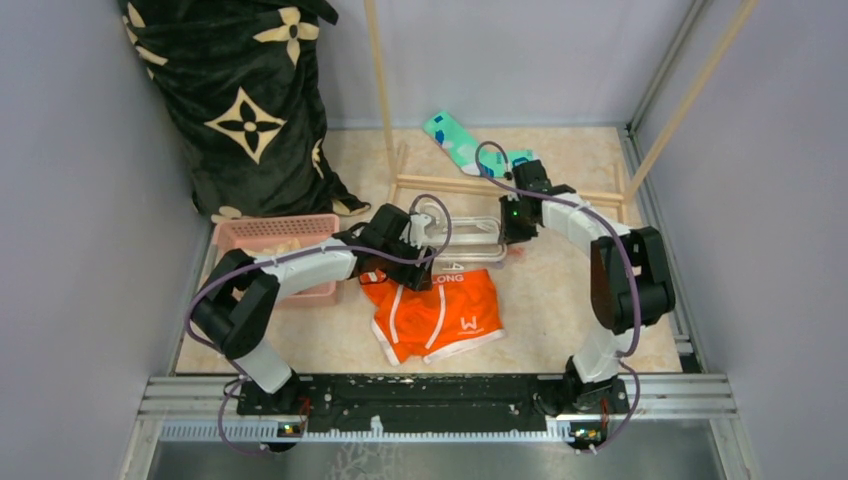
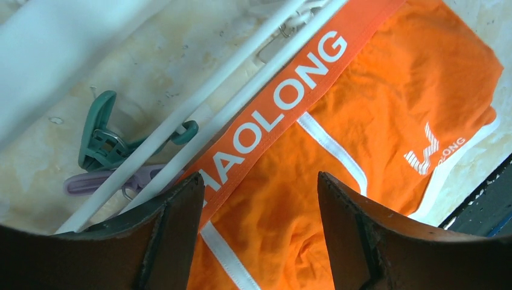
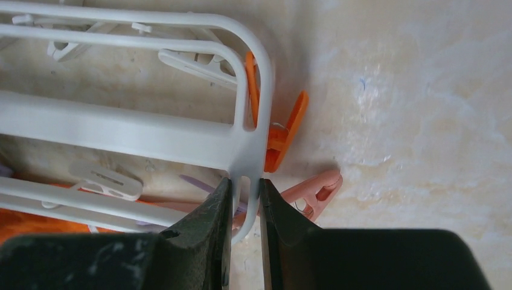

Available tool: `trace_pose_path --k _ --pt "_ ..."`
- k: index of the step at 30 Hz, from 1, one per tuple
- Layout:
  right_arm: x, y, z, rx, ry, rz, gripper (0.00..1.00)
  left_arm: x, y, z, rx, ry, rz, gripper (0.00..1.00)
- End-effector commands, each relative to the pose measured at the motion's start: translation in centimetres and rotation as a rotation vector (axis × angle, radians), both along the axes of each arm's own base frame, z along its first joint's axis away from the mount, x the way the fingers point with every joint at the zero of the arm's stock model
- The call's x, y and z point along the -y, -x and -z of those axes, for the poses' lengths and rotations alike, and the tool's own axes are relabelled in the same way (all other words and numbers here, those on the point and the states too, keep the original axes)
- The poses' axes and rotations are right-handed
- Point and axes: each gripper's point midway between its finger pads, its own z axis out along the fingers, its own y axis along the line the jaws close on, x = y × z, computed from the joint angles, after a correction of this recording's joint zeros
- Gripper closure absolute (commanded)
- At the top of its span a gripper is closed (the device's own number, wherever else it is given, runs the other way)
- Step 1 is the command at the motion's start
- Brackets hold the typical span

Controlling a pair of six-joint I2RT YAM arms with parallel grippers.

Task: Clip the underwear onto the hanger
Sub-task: Adjust the hanger at the center of the board.

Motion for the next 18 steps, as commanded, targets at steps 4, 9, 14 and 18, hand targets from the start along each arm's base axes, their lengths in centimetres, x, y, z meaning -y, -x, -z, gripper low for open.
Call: trace_pose_path --k 4,9,14,18 --pt "-0.8 2.0 -3.3 0.085 -0.074 0.059 0.91 0.1 -2.2 -0.9 0.037 0.004 0.017 0.25" --pt "-1.5 2.8 -4.3 0.116 -0.099 0.062 0.84 -0.4 -2.8 -1.3 0.048 0.000 0.016 0.25" --pt "0.9 2.1 -6.4 0.241 -0.030 0.150 0.59 -0.1 -2.0 -2.5 0.046 0.039 0.050 0.25" --pt "1.9 3.0 -7.9 0.323 -0.059 0.178 0.57 0.1 -1.0 -3.6 0.051 0.089 0.073 0.25"
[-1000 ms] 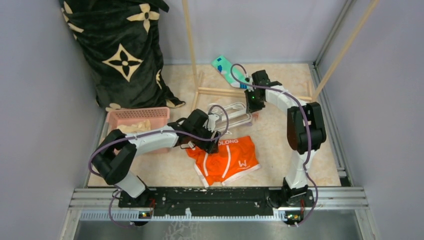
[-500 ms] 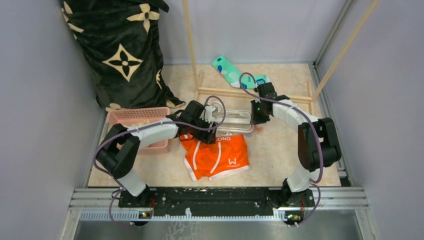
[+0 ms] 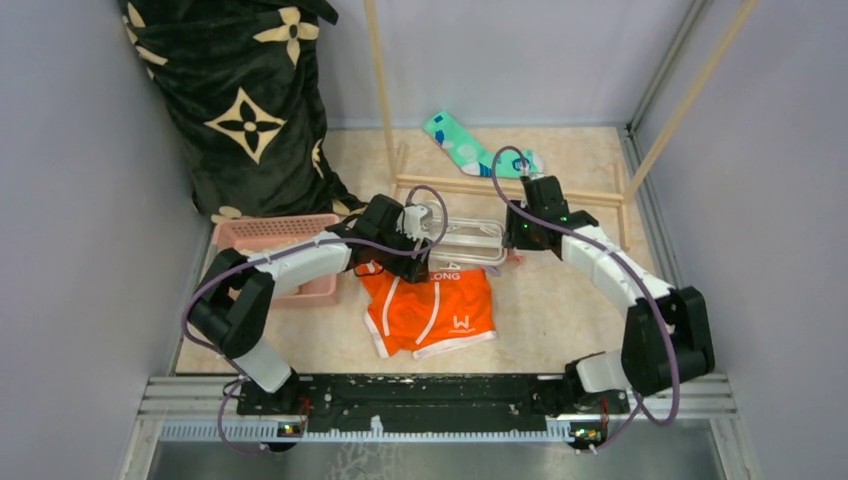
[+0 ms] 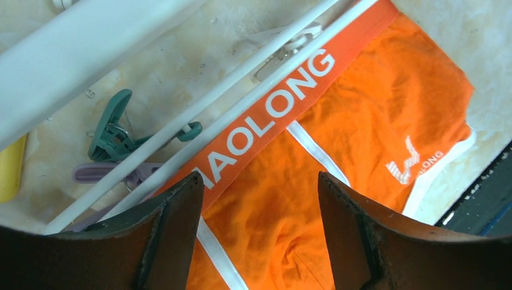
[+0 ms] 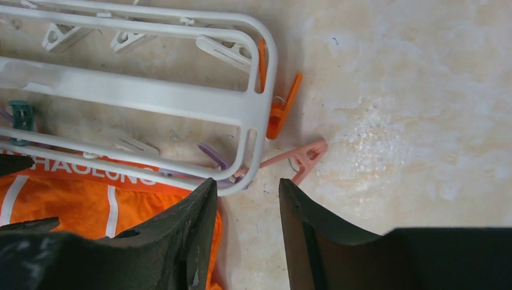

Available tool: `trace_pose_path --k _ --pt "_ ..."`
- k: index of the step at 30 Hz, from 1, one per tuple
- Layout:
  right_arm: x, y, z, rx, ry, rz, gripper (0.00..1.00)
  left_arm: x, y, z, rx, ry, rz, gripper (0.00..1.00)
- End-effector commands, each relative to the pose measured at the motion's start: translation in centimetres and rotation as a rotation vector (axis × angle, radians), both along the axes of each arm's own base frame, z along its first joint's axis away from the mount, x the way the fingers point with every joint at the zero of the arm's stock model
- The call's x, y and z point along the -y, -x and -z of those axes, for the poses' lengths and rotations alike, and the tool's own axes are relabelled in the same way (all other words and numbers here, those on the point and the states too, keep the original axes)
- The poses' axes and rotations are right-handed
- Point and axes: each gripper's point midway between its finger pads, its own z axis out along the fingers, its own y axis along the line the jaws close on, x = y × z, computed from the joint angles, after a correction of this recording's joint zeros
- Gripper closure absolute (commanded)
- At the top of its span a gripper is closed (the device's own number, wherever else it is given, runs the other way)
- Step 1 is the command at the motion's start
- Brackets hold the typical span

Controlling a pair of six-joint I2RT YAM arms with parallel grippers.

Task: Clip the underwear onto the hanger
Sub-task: Adjust the hanger at the center of the board.

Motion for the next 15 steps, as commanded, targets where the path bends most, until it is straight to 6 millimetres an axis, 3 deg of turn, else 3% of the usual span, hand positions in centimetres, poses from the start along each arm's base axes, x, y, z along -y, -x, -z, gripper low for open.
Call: trace_pose_path --k 1,9,15 --pt "0.9 -0.3 -3.6 0.172 -0.045 0.054 0.57 0.7 0.9 -2.7 0.027 0.089 0.049 0.25" --pt "-3.8 5.9 -0.4 0.050 -0.383 -0.049 0.57 2.7 2.8 -4.4 0.011 0.259 0.072 0.25" --pt "-4.0 6.4 1.7 0.066 -0.417 -0.048 0.57 3.1 2.4 -5.1 0.035 0.304 0.059 0.24"
